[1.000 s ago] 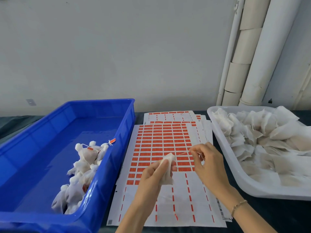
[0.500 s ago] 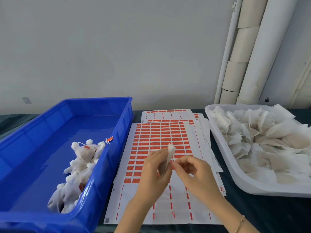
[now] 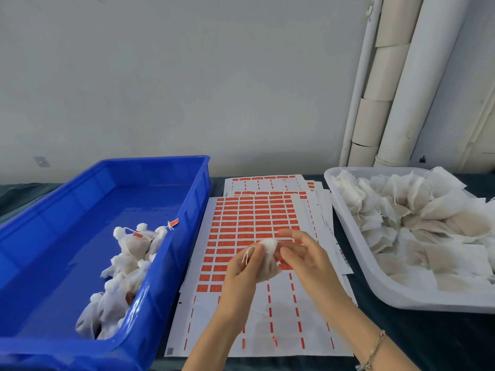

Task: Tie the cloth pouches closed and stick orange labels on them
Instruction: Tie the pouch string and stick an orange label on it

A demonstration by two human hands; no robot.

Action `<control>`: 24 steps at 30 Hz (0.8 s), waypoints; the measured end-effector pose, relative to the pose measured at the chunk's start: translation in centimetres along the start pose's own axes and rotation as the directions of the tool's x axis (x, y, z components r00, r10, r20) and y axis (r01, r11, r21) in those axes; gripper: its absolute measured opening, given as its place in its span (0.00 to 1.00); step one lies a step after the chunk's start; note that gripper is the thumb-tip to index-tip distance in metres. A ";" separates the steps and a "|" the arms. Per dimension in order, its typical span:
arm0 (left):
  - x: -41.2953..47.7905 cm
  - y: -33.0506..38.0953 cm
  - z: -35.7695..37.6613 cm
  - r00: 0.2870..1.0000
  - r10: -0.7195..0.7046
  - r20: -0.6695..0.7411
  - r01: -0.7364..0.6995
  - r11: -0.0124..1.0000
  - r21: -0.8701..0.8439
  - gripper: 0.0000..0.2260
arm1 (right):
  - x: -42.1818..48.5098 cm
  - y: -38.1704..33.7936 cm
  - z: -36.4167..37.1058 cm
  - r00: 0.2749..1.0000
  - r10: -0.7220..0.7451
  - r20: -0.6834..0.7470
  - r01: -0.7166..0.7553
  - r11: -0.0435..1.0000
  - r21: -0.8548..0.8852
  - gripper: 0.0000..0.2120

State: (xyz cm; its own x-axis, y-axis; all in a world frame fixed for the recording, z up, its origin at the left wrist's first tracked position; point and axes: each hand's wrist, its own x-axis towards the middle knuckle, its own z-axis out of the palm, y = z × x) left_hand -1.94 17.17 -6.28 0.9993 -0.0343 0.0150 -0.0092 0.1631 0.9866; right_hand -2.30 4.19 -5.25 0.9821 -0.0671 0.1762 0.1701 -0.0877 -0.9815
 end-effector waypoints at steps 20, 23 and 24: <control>0.0 -0.7 -0.6 0.978 -0.208 -0.028 0.202 0.968 -0.148 0.17 | -0.3 0.4 -0.6 0.972 -0.233 0.033 0.230 0.912 -0.340 0.12; -0.1 -0.9 -0.5 0.976 -0.219 0.005 0.216 0.955 -0.205 0.17 | -0.8 0.1 -0.6 0.942 -0.329 0.062 0.321 0.834 -0.449 0.17; -0.1 -0.9 -0.5 0.976 -0.216 0.013 0.214 0.952 -0.217 0.17 | -0.9 0.1 -0.6 0.935 -0.350 0.064 0.335 0.807 -0.486 0.16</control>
State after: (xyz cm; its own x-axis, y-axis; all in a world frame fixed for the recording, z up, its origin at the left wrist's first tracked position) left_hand -1.99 17.53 -7.23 0.9771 -0.0813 -0.1964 0.2126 0.3622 0.9075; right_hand -3.20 3.61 -5.43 0.8634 0.0312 0.5036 0.4271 -0.5764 -0.6967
